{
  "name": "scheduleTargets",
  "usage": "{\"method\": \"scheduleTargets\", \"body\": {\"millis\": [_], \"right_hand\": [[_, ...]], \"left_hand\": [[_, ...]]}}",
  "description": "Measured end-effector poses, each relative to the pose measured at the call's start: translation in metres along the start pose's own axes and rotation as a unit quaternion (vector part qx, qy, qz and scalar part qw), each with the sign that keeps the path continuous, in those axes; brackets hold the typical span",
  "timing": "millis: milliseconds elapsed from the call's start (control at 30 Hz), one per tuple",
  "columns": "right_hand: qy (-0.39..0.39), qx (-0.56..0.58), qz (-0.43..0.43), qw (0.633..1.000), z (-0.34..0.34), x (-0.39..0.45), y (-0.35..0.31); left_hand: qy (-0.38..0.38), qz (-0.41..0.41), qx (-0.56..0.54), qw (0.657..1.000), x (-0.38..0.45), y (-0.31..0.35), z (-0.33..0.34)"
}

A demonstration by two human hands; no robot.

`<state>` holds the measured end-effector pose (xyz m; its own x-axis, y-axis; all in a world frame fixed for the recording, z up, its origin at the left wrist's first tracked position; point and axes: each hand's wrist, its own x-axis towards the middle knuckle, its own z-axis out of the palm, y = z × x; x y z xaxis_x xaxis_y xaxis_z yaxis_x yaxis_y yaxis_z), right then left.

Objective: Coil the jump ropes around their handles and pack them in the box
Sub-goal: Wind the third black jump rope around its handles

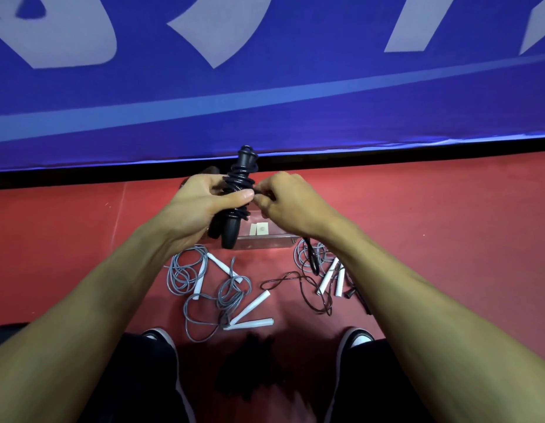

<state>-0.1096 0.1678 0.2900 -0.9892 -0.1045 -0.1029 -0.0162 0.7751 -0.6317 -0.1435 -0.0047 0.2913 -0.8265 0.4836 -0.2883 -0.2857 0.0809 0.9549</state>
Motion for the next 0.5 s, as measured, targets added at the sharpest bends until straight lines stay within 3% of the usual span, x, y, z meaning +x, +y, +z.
{"method": "scheduleTargets", "body": {"millis": [167,333,500], "right_hand": [[-0.015,0.017,-0.008,1.0,0.0,-0.001,-0.003],[0.009,0.045,-0.013,0.999,-0.001,-0.002,-0.004],[-0.039,0.045,-0.042,0.997,-0.003,-0.005,-0.012]], "left_hand": [[0.084,0.013,0.017,0.996,0.002,-0.001,0.001],[0.081,0.016,0.04,0.996,0.001,-0.004,0.0],[0.141,0.066,0.19,0.969,0.003,-0.005,-0.001]]}}
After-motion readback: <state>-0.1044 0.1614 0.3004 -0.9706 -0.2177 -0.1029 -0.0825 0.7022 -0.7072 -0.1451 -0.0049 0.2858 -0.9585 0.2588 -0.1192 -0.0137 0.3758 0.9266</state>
